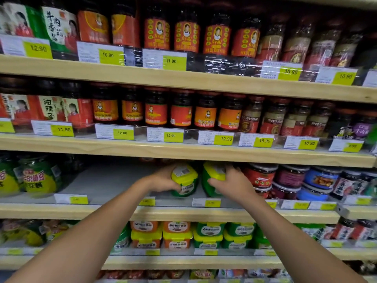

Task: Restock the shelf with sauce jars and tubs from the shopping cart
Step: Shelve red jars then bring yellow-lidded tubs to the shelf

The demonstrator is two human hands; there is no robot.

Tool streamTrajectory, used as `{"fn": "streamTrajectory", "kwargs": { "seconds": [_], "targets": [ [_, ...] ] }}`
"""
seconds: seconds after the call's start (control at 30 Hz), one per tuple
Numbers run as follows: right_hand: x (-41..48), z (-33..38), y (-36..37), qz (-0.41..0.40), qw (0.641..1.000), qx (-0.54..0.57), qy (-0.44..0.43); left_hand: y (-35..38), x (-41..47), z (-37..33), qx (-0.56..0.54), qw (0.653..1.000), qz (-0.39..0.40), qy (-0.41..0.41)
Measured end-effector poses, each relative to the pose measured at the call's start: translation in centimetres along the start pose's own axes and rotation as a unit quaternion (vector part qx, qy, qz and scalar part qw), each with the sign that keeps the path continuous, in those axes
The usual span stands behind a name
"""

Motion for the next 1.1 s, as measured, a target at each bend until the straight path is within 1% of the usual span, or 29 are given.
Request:
{"fn": "streamTrajectory", "kwargs": {
  "seconds": [0.13, 0.2, 0.3, 0.37, 0.43, 0.5, 0.6, 0.67, 0.73, 0.83, 0.97, 1.1],
  "targets": [
    [1.8, -0.7, 1.8, 0.015, 1.000, -0.012, 0.024, 0.7, 0.6, 0.0, 0.010, 1.000, -0.004, 0.000],
    [2.4, -1.1, 2.7, 0.018, 0.999, -0.020, 0.030, 0.9, 0.7, -0.3, 0.053, 0.999, -0.003, 0.007],
    [2.6, -1.4, 3.4, -0.008, 0.999, -0.049, 0.022, 1.3, 0.1, -0.7, 0.149, 0.989, -0.018, 0.015],
    [2.6, -1.4, 3.5, -0.013, 0.997, -0.068, 0.016, 1.4, -0.9, -1.2, 0.211, 0.975, -0.069, 0.031],
    [2.4, -1.5, 3.6, -0.008, 0.996, -0.093, 0.009, 1.7, -1.8, -1.5, 0.273, 0.951, -0.136, 0.055],
    [2.1, -1.4, 3.5, -0.019, 0.994, -0.109, -0.008, 2.0, -2.6, -1.8, 0.303, 0.931, -0.193, 0.067],
    [1.2, -0.9, 3.3, -0.065, 0.991, -0.092, -0.074, 2.8, -3.0, -1.6, 0.306, 0.922, -0.226, 0.074],
    [0.9, -0.5, 3.2, -0.074, 0.985, -0.089, -0.125, 2.9, -2.9, -1.5, 0.289, 0.928, -0.224, 0.074],
    [0.4, -0.3, 3.3, -0.078, 0.980, -0.108, -0.150, 3.0, -3.0, -1.5, 0.279, 0.930, -0.227, 0.074],
    [0.0, -0.4, 3.8, -0.089, 0.976, -0.120, -0.159, 3.2, -2.8, -1.5, 0.275, 0.932, -0.226, 0.073],
    [-0.2, -0.7, 5.1, -0.031, 0.976, -0.157, -0.144, 3.5, -2.5, -1.7, 0.270, 0.932, -0.230, 0.071],
    [0.5, -0.7, 5.2, -0.010, 0.976, -0.168, -0.141, 3.7, -2.3, -1.8, 0.262, 0.935, -0.229, 0.074]
  ]
}}
Point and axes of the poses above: each hand's wrist, its own x-axis towards the middle knuckle, its own y-axis out of the palm, z = x × y, the point moved 6 cm from there along x, towards the middle knuckle, and after that the axes turned 6 degrees about z, right-handed, at the moved point
